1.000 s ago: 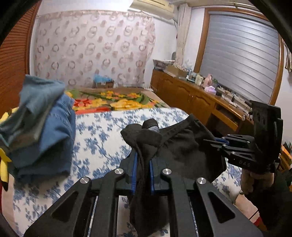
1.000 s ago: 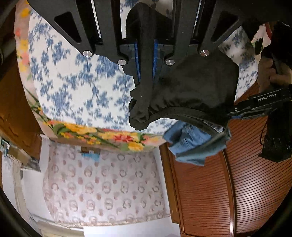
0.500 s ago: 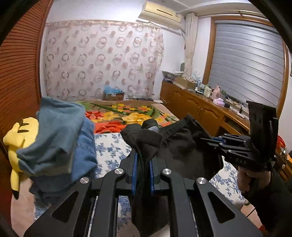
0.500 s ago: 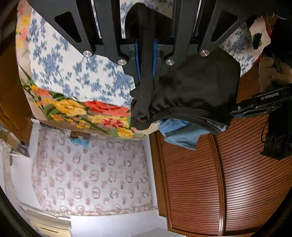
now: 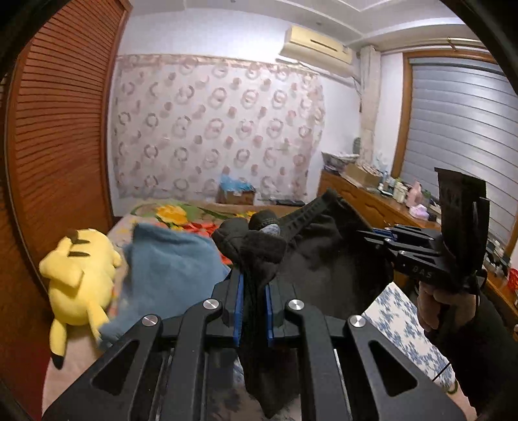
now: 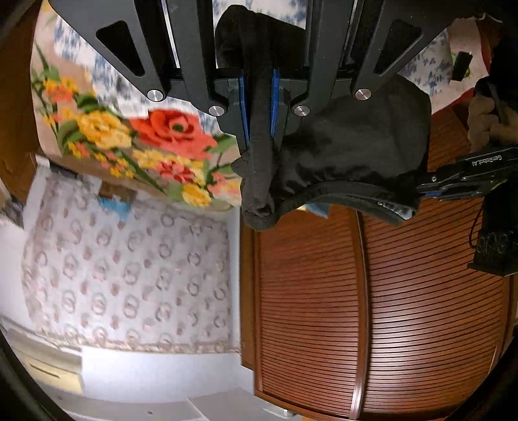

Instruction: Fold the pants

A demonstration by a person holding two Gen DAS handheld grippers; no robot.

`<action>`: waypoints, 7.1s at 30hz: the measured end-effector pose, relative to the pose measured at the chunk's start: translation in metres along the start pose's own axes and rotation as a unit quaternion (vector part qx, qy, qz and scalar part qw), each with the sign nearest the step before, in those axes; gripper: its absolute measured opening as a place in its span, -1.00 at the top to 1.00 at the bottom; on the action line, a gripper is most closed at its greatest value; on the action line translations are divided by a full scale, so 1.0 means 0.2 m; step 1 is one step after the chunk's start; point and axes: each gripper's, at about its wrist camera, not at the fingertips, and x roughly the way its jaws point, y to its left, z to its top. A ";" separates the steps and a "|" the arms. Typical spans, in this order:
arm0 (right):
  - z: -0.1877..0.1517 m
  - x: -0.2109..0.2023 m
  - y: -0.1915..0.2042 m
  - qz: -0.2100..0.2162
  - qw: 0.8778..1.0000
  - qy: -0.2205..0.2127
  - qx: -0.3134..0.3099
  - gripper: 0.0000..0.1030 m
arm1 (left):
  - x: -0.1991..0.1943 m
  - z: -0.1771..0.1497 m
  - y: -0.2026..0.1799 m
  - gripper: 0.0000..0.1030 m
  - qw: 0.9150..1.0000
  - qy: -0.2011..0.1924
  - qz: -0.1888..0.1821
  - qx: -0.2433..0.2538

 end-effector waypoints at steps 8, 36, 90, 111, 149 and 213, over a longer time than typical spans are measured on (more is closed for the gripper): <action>0.15 0.26 -0.04 0.020 0.999 -0.009 -0.026 0.78 | -0.02 0.05 0.16 0.77 0.999 -0.023 0.032 -0.025; 0.30 1.30 -0.04 0.080 0.984 0.111 -0.110 0.46 | 0.13 -0.26 0.49 0.33 0.981 0.020 0.127 -0.147; 0.09 0.39 -0.05 0.032 0.996 0.068 0.039 0.11 | 0.04 -0.25 0.09 -1.00 0.992 0.072 0.102 -0.006; -0.20 -0.36 0.20 -0.098 0.990 0.029 0.098 -0.87 | -0.10 -0.37 -0.28 -0.99 0.996 0.059 0.062 0.031; -0.31 -0.92 0.69 -0.229 0.965 -0.025 0.129 -0.87 | -0.42 -0.33 -0.62 -0.99 0.998 0.007 0.048 0.037; -0.36 -0.92 0.62 -0.224 0.966 -0.026 0.126 -0.87 | -0.44 -0.35 -0.59 -1.00 0.998 0.010 0.052 0.037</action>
